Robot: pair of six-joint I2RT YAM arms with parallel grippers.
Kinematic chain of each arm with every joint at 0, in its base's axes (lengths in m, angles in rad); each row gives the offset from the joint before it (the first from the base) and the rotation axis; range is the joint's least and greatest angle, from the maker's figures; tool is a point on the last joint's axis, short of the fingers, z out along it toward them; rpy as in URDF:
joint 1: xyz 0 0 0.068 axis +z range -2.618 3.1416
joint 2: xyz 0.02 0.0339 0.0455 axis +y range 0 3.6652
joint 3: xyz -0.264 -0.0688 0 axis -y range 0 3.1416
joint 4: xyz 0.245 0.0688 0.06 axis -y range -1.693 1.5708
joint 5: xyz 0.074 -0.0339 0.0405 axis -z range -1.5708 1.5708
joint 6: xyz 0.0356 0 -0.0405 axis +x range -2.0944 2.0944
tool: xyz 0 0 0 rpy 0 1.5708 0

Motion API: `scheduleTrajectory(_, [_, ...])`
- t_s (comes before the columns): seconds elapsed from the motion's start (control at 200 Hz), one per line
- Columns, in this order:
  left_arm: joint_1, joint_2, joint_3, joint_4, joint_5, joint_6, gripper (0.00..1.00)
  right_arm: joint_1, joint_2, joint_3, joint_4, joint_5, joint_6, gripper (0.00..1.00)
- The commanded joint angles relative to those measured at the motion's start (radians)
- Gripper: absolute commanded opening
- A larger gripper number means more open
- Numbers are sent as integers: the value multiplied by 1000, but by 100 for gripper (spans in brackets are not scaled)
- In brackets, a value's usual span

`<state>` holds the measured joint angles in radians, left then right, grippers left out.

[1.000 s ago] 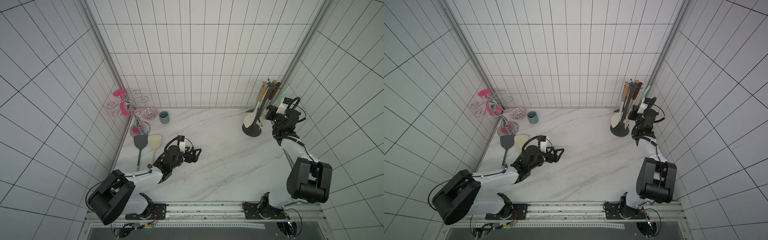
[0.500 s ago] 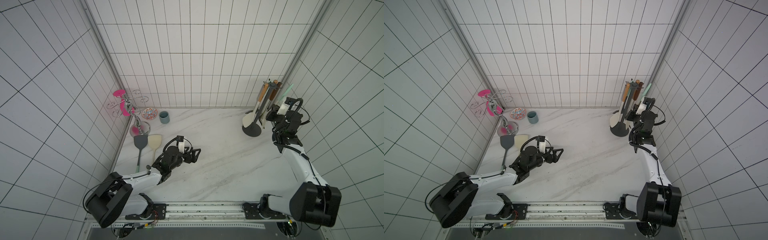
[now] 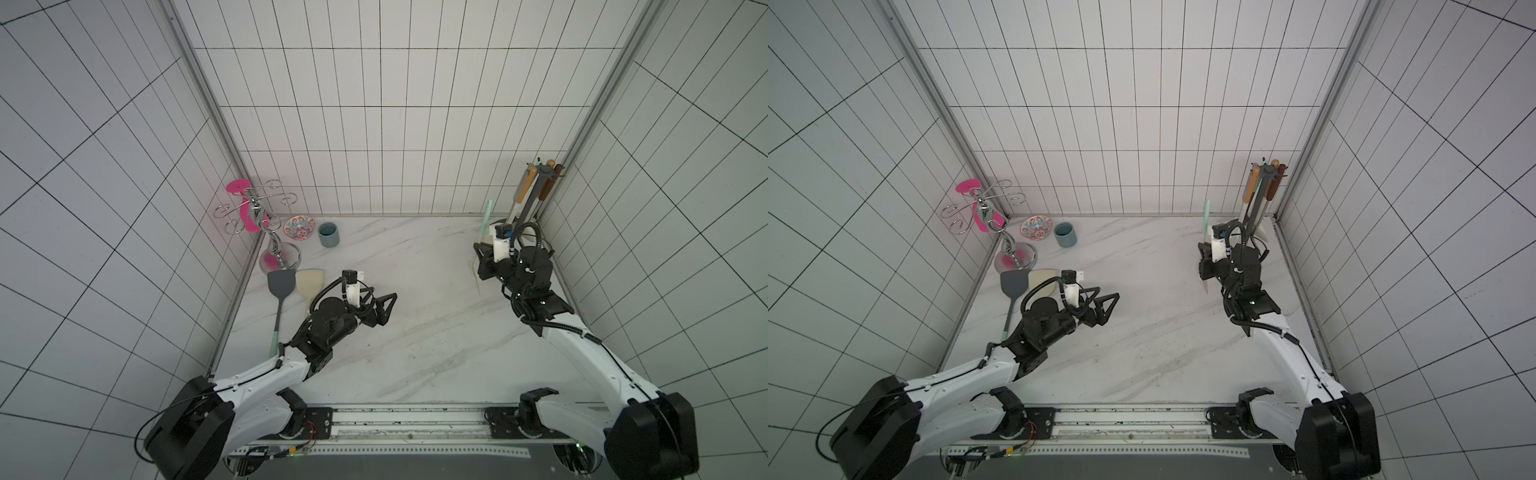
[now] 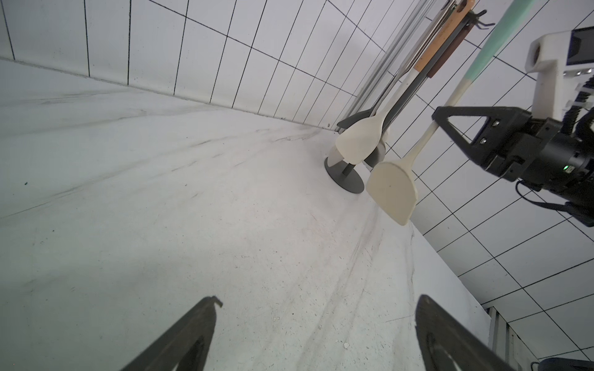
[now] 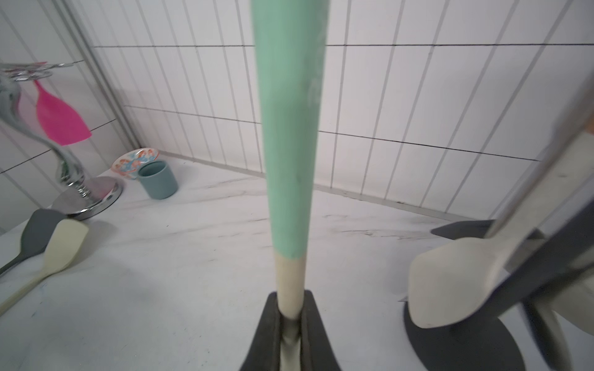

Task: Take the spatula off the kitchen utensil rack
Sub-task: Place the spatula at the center of the board.

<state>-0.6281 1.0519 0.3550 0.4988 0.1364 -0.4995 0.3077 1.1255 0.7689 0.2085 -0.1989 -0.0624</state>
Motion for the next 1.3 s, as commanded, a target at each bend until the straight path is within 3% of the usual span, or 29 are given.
scheduleTrajectory(0.0, [3, -56, -36, 54, 18, 26, 97, 118, 43, 6, -131, -33, -218, 0])
scheduleTrajectory(0.135, [4, -98, -61, 100, 47, 33, 97, 245, 136, 103, -301, -11, -372, 0])
scheduleTrajectory(0.34, [30, -67, -77, 192, 151, 4, 97, 395, 256, 211, -496, 156, -589, 0])
scheduleTrajectory(0.54, [125, 81, -79, 376, 344, -125, 97, 439, 280, 228, -545, 252, -750, 0])
scheduleTrajectory(0.675, [136, 171, -49, 420, 419, -151, 97, 442, 273, 231, -556, 293, -846, 0])
scheduleTrajectory(0.84, [129, 241, 8, 343, 469, -85, 87, 434, 285, 249, -590, 340, -968, 0])
scheduleTrajectory(1.035, [72, 287, 105, 109, 392, 43, 69, 412, 303, 320, -672, 302, -1043, 0])
scheduleTrajectory(1.294, [44, 358, 168, 13, 374, 85, 47, 404, 295, 350, -698, 267, -1089, 0])
